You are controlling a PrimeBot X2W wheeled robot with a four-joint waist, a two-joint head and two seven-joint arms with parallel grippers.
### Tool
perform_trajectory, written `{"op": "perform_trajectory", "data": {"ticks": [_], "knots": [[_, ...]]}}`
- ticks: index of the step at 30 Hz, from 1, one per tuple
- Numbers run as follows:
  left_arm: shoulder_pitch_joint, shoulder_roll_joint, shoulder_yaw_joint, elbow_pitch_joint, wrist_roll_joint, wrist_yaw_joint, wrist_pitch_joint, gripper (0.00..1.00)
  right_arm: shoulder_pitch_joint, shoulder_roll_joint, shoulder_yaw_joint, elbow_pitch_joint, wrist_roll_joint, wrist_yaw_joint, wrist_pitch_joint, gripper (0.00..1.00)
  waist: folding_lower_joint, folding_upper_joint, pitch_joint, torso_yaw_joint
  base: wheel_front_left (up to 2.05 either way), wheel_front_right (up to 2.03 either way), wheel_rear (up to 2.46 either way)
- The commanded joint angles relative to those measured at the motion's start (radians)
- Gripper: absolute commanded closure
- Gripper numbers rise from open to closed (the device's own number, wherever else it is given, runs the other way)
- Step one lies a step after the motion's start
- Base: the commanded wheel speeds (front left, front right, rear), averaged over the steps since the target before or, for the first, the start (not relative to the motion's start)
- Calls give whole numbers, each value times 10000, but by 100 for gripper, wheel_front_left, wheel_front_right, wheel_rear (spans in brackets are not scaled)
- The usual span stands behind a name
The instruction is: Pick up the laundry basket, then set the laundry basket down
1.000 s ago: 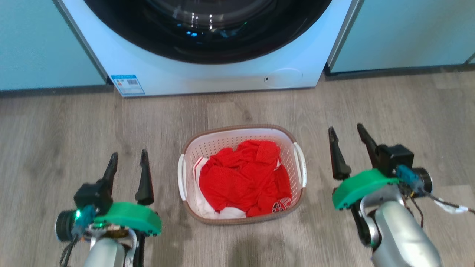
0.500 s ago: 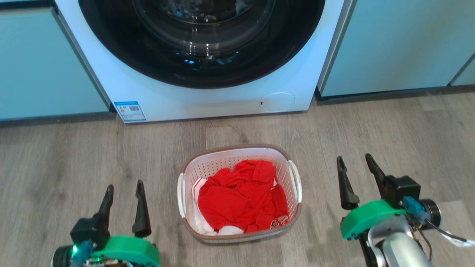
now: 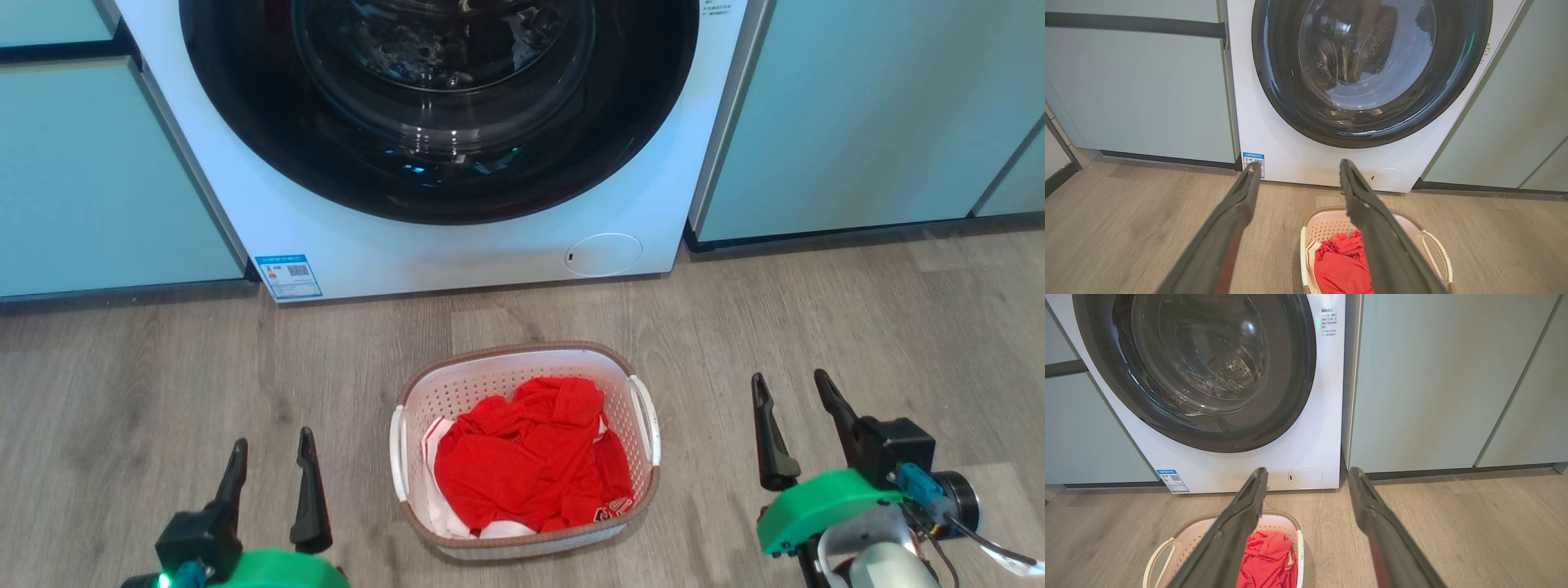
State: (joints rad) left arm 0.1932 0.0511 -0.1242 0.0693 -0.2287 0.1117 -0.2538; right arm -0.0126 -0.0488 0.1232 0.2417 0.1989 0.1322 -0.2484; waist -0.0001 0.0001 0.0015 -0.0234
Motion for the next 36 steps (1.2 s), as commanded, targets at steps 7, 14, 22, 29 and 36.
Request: {"op": "perform_trajectory", "data": {"ticks": [7,14,22,29,36], "knots": [[-344,-8,337,-303,349,-32,-80,0,-262,-14,113,-374,-128,-15,-134,0,1,-1,-5,14,0,0,0],[-358,-8,396,-283,429,-110,-80,0,-283,-14,60,-358,-180,-15,-134,0,1,-1,12,24,0,0,0],[-366,-8,374,-225,426,-112,-80,0,-305,-14,29,-341,-200,-15,-134,0,1,-1,62,3,0,0,0],[96,-1,35,602,73,-98,91,100,114,54,-165,532,208,0,48,100,1,-1,71,6,0,0,0],[-79,55,107,662,-787,-222,247,100,49,-3,-231,508,1066,-1,207,100,1,-1,69,19,0,0,0]]}}
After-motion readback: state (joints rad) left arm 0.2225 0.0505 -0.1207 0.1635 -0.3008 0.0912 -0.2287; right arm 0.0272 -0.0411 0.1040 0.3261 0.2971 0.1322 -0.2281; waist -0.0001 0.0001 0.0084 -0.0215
